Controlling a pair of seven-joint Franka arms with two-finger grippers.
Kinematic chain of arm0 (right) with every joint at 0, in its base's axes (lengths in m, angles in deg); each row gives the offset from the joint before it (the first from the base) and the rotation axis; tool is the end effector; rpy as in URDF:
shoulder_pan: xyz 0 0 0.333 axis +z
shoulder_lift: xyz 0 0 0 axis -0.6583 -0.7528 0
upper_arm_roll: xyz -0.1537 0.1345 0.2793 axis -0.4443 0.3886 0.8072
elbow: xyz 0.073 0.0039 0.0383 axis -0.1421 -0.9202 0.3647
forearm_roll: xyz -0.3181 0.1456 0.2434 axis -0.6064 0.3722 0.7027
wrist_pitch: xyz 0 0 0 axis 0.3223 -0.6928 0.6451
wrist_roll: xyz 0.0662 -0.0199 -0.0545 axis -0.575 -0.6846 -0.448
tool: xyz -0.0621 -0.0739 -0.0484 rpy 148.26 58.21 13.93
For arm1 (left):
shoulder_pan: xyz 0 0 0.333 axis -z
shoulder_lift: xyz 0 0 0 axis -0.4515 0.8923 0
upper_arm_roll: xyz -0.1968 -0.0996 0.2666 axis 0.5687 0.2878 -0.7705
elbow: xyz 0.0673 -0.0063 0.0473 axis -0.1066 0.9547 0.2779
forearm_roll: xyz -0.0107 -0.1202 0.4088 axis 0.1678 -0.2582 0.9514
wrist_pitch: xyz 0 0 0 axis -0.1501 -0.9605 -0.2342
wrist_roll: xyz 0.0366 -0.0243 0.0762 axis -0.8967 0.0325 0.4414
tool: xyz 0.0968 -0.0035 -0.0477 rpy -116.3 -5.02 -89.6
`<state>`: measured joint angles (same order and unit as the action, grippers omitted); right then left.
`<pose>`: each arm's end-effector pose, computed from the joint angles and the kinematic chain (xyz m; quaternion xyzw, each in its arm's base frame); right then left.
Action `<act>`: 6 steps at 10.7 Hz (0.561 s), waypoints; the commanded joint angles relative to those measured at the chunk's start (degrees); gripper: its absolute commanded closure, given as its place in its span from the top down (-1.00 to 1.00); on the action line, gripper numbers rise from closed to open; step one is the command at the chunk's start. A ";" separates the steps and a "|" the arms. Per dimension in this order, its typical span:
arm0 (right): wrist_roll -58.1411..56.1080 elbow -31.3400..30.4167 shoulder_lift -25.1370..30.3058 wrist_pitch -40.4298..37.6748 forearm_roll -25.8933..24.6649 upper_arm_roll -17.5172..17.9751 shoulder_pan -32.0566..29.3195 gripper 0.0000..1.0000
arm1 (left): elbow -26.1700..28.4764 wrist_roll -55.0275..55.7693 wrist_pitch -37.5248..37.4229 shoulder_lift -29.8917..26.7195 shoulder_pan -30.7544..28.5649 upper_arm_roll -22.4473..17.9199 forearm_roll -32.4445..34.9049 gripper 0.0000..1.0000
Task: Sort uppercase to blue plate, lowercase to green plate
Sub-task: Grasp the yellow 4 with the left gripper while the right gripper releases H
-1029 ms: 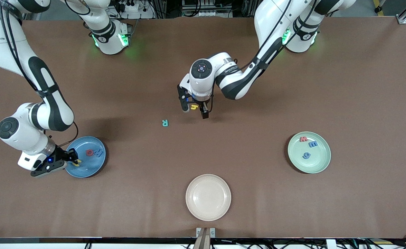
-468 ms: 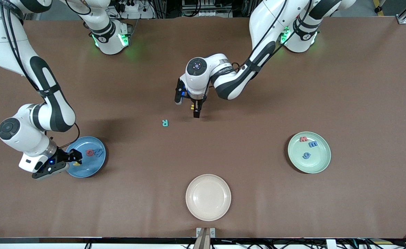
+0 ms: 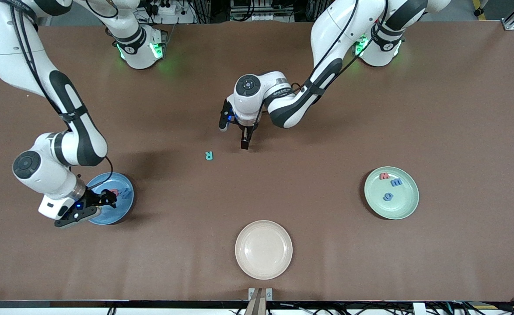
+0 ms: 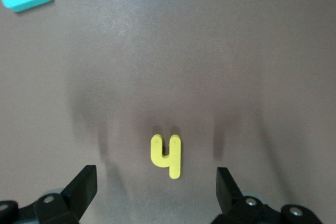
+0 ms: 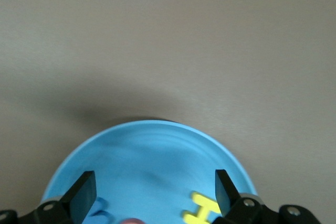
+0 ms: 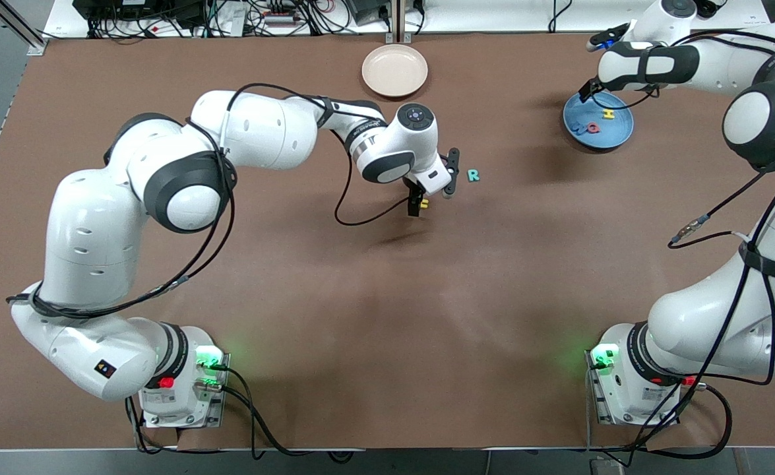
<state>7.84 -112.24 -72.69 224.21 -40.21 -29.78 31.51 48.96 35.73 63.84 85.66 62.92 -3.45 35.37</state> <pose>0.7194 -0.0250 0.2205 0.9784 0.1877 0.0860 0.0062 0.4168 -0.6052 0.1739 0.6397 -0.7678 0.0261 0.0235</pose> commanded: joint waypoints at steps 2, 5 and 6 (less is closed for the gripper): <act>11.71 0.41 0.48 -3.18 -0.50 0.23 3.84 1.00 | -1.10 0.33 1.04 1.49 0.40 0.19 1.39 1.00; 21.92 0.41 2.06 -12.21 -0.32 0.76 6.92 1.00 | -1.10 0.15 1.04 1.84 0.75 0.19 1.74 0.90; 24.30 0.32 2.15 -13.80 -0.32 0.76 7.89 1.00 | -1.19 0.24 1.04 2.02 0.75 0.19 2.18 0.80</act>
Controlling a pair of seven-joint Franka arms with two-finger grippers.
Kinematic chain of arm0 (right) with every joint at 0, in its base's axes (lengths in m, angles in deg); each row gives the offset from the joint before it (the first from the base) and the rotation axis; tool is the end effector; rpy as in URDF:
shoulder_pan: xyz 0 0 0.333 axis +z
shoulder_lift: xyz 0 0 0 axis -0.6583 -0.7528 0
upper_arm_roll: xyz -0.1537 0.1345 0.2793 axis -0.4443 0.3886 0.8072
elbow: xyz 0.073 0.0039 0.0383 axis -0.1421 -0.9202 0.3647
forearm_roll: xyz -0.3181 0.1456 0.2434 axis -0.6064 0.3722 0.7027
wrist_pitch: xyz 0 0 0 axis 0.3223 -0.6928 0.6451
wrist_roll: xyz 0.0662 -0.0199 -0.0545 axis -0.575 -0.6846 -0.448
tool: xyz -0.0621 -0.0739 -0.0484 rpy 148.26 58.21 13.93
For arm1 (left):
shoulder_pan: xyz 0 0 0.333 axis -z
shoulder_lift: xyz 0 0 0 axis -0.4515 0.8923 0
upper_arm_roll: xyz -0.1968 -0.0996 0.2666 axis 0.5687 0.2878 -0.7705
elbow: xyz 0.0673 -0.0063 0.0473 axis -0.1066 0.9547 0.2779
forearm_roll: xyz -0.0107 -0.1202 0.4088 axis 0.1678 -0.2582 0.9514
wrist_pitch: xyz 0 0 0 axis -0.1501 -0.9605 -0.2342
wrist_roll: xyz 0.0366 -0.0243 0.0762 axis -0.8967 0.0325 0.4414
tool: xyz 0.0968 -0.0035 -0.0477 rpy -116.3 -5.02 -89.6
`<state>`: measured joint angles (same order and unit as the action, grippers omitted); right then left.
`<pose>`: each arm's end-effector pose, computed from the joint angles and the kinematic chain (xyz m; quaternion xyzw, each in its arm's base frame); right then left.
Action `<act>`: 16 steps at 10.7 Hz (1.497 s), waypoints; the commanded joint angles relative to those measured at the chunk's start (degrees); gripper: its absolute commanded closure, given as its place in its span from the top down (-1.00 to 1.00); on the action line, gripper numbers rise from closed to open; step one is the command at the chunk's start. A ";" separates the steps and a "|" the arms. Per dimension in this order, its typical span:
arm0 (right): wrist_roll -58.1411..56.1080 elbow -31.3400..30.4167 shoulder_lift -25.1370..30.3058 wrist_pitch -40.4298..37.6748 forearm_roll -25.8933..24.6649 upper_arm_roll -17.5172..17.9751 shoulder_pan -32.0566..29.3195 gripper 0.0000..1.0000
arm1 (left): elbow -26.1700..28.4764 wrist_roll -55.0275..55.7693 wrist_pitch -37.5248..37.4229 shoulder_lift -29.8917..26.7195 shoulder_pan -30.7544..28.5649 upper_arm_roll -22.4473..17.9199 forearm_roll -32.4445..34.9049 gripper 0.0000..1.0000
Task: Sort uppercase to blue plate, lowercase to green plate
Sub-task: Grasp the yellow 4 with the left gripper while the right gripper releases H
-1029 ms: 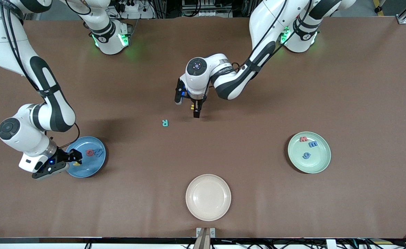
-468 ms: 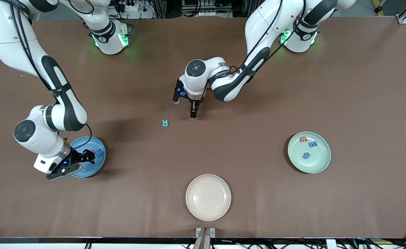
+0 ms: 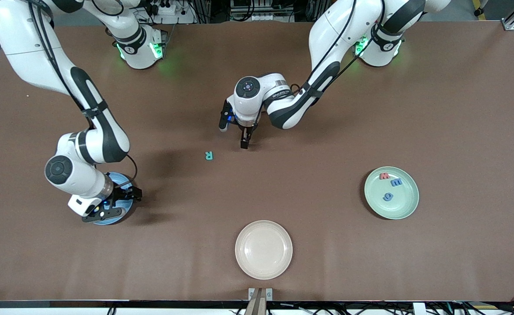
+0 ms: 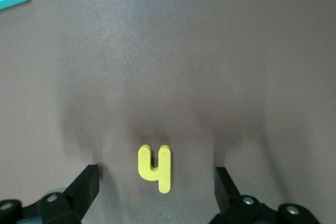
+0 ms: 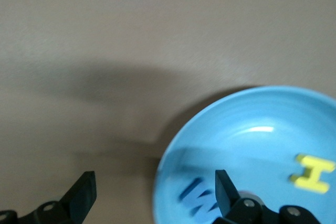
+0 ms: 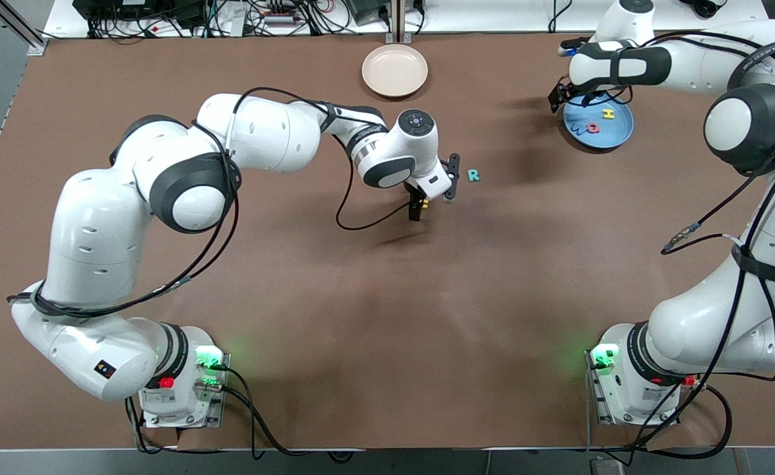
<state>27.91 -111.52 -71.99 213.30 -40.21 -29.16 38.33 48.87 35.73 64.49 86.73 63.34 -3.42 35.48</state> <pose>0.7038 0.0648 0.2168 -0.9969 -0.0785 -0.0029 0.0096 0.4107 -0.6080 0.1628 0.6366 -0.7703 0.0234 0.0271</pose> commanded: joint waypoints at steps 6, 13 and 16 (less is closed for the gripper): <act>15.31 -0.93 1.63 -4.85 0.02 1.45 3.11 1.00 | -1.19 -0.38 1.71 1.21 0.15 0.17 2.16 -0.26; 22.61 -1.72 1.89 -5.90 0.02 5.93 3.28 1.00 | -0.75 -0.47 -3.44 -3.17 -7.99 2.35 3.31 -1.00; 30.94 -1.98 2.15 -6.52 -0.06 9.37 7.39 1.00 | -0.58 -0.12 -12.94 -9.41 -16.60 3.07 0.50 -1.00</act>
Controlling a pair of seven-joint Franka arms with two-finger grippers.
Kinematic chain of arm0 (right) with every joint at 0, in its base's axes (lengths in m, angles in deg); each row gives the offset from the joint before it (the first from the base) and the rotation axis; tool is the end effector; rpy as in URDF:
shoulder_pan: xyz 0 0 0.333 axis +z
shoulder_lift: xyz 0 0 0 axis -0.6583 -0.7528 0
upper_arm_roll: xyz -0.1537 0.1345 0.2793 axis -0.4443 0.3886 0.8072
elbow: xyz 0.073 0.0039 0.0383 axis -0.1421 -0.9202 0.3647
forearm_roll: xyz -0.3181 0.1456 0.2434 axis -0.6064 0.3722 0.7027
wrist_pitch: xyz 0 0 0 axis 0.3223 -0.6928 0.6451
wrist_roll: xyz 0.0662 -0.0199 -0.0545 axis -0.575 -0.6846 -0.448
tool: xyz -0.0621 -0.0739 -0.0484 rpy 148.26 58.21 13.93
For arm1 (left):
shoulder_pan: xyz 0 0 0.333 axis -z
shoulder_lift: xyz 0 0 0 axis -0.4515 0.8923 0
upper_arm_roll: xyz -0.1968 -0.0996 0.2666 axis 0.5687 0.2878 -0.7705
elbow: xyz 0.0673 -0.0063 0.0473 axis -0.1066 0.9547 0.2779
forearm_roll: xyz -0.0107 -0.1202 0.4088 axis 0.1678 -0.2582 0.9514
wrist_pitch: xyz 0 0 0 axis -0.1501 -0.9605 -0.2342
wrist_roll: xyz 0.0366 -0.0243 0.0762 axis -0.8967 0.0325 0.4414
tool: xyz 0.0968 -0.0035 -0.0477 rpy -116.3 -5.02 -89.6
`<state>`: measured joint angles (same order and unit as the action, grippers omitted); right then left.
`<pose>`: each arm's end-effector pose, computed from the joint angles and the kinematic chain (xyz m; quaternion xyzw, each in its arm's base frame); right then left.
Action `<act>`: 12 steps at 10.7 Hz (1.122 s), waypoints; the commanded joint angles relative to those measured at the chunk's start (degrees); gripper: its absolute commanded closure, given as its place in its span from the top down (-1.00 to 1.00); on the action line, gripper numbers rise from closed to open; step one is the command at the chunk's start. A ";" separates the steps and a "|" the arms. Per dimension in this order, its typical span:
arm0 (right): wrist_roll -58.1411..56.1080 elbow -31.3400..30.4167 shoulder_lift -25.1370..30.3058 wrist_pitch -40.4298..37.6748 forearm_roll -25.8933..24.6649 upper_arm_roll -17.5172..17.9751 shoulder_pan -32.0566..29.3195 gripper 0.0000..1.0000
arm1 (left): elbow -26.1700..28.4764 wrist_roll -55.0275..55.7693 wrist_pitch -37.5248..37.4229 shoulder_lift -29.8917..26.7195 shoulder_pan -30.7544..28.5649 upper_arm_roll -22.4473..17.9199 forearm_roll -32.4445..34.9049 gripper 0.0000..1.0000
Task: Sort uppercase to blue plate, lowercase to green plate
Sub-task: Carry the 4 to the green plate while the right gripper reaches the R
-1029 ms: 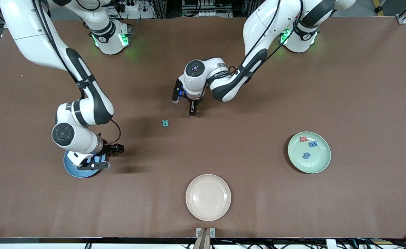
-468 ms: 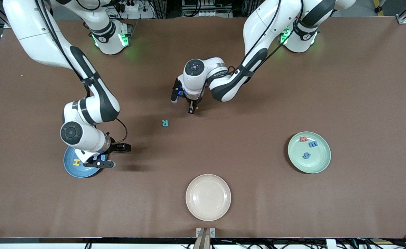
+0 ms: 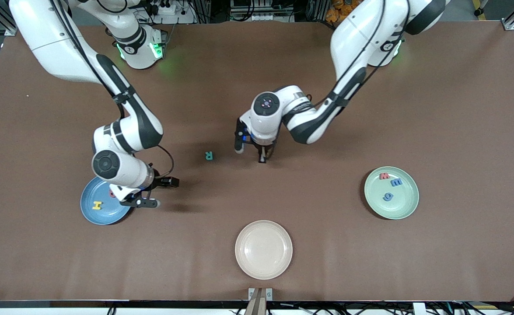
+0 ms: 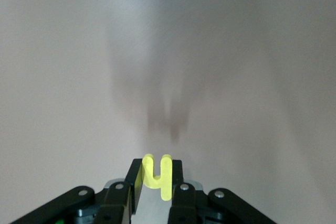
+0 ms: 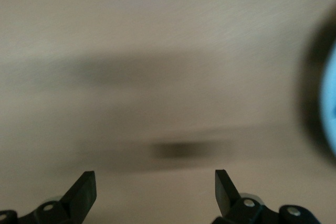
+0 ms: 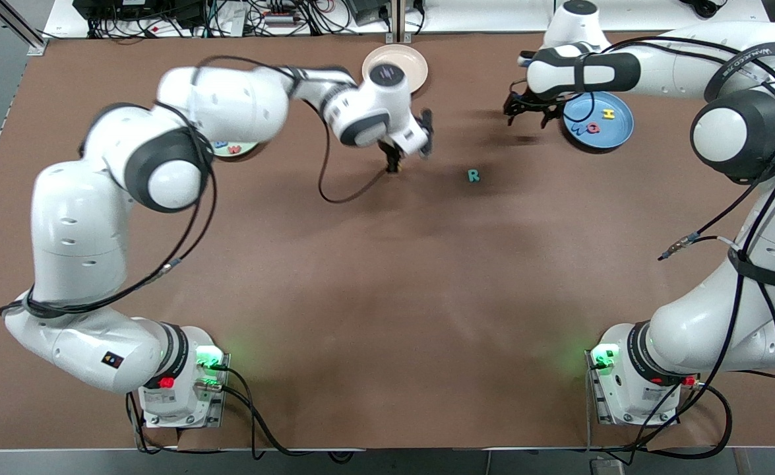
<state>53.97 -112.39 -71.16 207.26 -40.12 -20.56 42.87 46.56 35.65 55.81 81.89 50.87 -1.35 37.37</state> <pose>0.6608 0.2102 0.2240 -0.9970 0.0449 0.0550 0.0313 0.5333 -0.5186 0.2311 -0.7025 0.7114 -0.0175 0.0062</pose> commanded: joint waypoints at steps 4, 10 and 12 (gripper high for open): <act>9.40 -10.67 5.53 6.11 -0.42 1.11 6.91 1.00 | 1.83 1.19 -14.28 -12.13 -16.18 0.21 -8.59 -1.00; 8.96 -12.97 4.66 9.46 -0.59 1.38 11.57 1.00 | 2.26 1.46 -16.15 -11.88 -19.28 -14.63 -8.78 -1.00; 9.05 -14.02 4.22 11.56 -0.94 1.29 12.28 1.00 | 3.14 1.55 -16.07 -10.84 -19.28 -18.15 -8.87 -1.00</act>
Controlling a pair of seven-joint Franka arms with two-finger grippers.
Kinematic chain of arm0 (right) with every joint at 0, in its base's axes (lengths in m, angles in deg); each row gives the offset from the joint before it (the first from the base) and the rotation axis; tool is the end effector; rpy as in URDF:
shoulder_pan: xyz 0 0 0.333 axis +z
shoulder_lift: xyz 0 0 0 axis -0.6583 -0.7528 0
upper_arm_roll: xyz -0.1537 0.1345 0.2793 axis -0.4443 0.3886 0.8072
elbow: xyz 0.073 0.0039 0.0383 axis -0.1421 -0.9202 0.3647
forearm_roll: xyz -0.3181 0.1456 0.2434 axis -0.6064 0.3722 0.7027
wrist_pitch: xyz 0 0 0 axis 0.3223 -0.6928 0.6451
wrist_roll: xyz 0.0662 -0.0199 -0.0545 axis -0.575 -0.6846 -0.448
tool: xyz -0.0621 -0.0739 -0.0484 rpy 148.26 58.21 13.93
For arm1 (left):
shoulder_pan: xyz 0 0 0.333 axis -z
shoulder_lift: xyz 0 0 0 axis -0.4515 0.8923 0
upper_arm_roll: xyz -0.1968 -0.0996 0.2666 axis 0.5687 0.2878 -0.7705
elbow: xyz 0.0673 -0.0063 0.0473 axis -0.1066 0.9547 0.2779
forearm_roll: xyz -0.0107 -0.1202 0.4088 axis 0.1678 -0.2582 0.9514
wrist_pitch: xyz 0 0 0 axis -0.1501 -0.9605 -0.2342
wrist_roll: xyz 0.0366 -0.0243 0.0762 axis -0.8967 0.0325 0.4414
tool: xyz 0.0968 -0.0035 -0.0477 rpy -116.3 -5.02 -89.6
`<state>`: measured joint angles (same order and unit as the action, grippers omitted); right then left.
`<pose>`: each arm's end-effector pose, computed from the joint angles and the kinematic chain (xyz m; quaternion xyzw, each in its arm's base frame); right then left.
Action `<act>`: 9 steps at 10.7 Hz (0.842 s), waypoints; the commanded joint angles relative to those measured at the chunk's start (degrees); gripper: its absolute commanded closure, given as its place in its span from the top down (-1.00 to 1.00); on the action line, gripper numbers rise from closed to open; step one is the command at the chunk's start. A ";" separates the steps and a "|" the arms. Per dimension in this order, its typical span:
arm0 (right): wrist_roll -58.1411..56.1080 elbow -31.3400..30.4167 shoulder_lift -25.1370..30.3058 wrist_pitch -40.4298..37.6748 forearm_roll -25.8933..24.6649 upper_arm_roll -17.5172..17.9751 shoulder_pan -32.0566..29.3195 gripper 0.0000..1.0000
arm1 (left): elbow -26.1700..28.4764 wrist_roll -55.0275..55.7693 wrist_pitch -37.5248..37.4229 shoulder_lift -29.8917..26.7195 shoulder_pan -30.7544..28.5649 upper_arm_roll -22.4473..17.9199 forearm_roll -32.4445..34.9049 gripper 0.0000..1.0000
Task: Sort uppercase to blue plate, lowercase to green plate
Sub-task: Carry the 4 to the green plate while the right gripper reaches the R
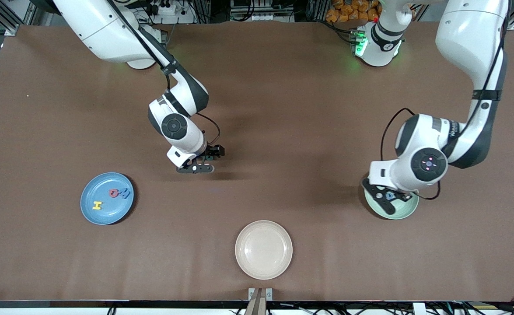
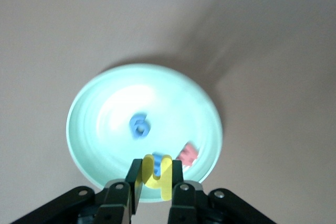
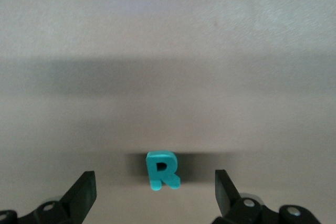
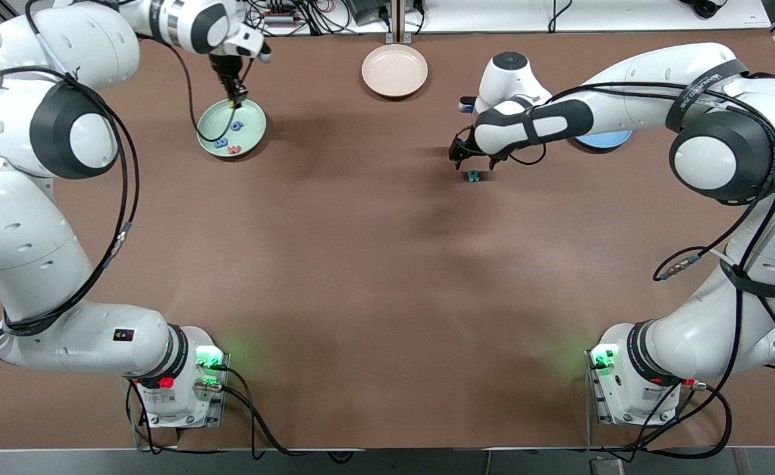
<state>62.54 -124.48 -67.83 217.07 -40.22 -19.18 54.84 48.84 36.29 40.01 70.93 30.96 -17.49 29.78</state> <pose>0.5428 0.3415 0.1913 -0.9981 -0.0053 0.0531 0.0294 0.6991 -0.1263 0.2974 -0.8934 0.4356 0.0934 0.0580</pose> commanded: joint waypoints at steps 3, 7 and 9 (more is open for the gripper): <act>0.48 -1.85 0.01 1.93 -1.02 -0.26 0.39 1.00 | 0.34 4.75 0.00 1.28 0.71 -2.90 -2.68 0.99; 0.65 -1.77 -0.69 2.45 -1.28 -0.44 0.57 1.00 | -0.19 15.30 -1.49 -3.89 4.03 -2.81 -7.95 1.00; 0.66 -1.85 -1.40 3.95 -1.46 -0.61 0.48 1.00 | -3.16 20.21 -5.42 -6.53 5.89 -2.99 -7.53 1.00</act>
<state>62.52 -125.93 -68.81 219.63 -40.35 -19.39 55.03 46.77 53.39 38.14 67.66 35.31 -19.75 23.32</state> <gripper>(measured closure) 0.000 0.004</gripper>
